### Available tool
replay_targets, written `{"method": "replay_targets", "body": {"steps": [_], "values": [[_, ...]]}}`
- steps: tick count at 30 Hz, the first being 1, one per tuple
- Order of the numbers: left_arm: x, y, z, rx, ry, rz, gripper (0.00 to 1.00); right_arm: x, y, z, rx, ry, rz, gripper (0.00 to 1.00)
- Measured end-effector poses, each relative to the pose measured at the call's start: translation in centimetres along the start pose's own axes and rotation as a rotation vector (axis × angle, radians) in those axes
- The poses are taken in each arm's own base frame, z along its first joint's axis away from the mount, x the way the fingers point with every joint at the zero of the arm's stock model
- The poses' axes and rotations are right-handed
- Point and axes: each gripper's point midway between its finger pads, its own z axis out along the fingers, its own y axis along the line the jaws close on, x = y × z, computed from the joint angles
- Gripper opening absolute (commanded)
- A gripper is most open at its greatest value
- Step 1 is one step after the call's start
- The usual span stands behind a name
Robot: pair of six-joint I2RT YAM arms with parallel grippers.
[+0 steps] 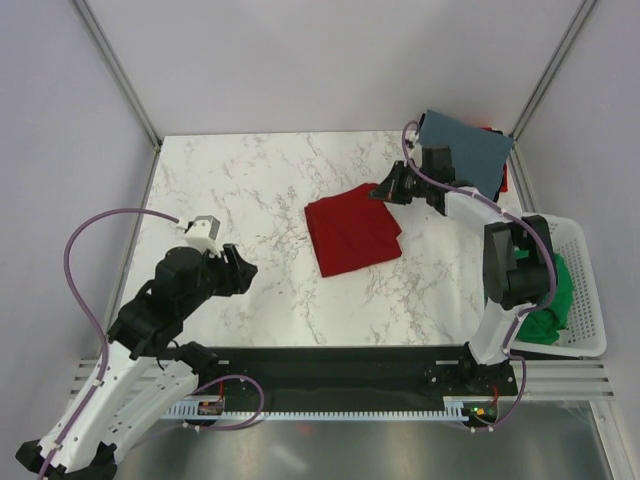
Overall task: Fold and stack the t-shirts
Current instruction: Neatly place the folded tshirt to the corner
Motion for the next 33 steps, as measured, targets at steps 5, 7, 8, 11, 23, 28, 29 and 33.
{"method": "replay_targets", "body": {"steps": [5,7,8,11,23,28,29,33], "values": [[0.4,0.2,0.6,-0.015,0.029,0.003,0.58,-5.8,0.6,-2.2,0.125,-0.098,-0.108,0.00],[0.6,0.2,0.6,-0.015,0.031,0.004,0.58,-7.2,0.2,-3.2,0.179,-0.110,-0.121,0.00],[0.6,0.2,0.6,-0.014,0.029,0.003,0.58,-7.6,0.0,-3.6,0.198,-0.113,-0.125,0.00],[0.4,0.3,0.4,-0.015,0.018,0.002,0.57,-9.8,0.2,-5.1,0.249,-0.131,-0.148,0.00],[0.6,0.8,1.0,-0.043,0.039,-0.009,0.56,-17.5,4.1,-10.7,0.277,-0.268,-0.240,0.00],[0.4,1.2,1.2,-0.057,0.036,-0.022,0.52,-19.0,4.7,-12.6,0.273,-0.304,-0.230,0.00],[0.4,1.2,1.2,-0.058,0.036,-0.024,0.52,-19.4,4.9,-13.0,0.273,-0.314,-0.227,0.00],[0.4,1.1,1.3,-0.051,0.040,-0.027,0.51,-20.7,5.3,-14.2,0.273,-0.352,-0.215,0.00]]}}
